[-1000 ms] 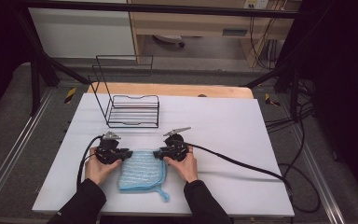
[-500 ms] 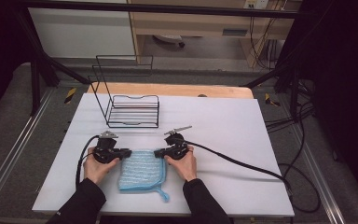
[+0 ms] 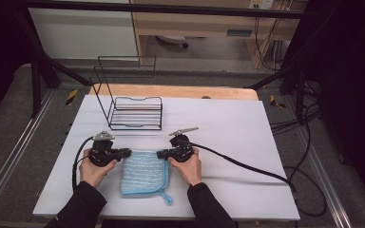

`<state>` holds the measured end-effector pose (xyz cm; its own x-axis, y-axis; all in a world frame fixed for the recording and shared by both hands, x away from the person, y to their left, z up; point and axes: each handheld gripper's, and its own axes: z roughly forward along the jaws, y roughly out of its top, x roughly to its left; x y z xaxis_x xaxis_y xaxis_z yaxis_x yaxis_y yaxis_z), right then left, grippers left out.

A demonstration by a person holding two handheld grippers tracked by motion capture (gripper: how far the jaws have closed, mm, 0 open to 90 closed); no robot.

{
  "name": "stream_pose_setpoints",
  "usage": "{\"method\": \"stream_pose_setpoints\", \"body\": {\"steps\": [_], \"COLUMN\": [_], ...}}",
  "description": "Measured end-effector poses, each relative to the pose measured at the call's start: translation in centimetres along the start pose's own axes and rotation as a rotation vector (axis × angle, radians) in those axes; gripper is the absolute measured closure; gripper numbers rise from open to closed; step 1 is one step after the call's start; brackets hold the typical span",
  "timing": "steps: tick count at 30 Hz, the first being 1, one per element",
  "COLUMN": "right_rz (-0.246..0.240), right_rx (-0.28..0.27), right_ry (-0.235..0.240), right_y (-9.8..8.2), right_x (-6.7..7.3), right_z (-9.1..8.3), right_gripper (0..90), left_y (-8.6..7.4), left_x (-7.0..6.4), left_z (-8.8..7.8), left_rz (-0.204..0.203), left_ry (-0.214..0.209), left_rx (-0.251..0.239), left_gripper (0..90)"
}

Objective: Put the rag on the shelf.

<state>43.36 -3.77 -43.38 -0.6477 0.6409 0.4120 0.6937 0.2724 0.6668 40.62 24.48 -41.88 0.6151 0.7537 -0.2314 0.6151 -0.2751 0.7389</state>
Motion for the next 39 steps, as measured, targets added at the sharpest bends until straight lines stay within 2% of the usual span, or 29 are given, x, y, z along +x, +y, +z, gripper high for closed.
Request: {"method": "stream_pose_setpoints", "body": {"steps": [7, 10, 12, 20, 39], "right_rz": [-0.017, -0.030, -0.039, -0.080, -0.151], "right_rx": [-0.082, -0.110, -0.128, -0.179, -0.312], "right_ry": [0.020, 0.020, 0.019, 0.003, -0.003], "right_y": [0.5, 0.6, 0.6, 0.8, 1.5], "right_x": [1.0, 1.3, 1.6, 2.2, 3.6], "right_z": [-1.6, -2.3, -2.7, -4.0, -7.5], "right_gripper": [81.2, 81.5, 81.6, 81.9, 82.3], "left_y": [0.5, 0.8, 1.0, 1.8, 3.5], "left_x": [-0.5, -0.9, -1.2, -2.1, -4.5], "left_z": [-1.6, -2.2, -2.5, -3.5, -6.4], "left_rz": [0.013, 0.036, 0.041, 0.074, 0.140], "left_ry": [-0.007, 0.000, -0.010, -0.021, -0.040], "left_rx": [-0.069, -0.093, -0.106, -0.142, -0.274], "left_gripper": [83.1, 83.1, 83.1, 83.5, 83.7]}}
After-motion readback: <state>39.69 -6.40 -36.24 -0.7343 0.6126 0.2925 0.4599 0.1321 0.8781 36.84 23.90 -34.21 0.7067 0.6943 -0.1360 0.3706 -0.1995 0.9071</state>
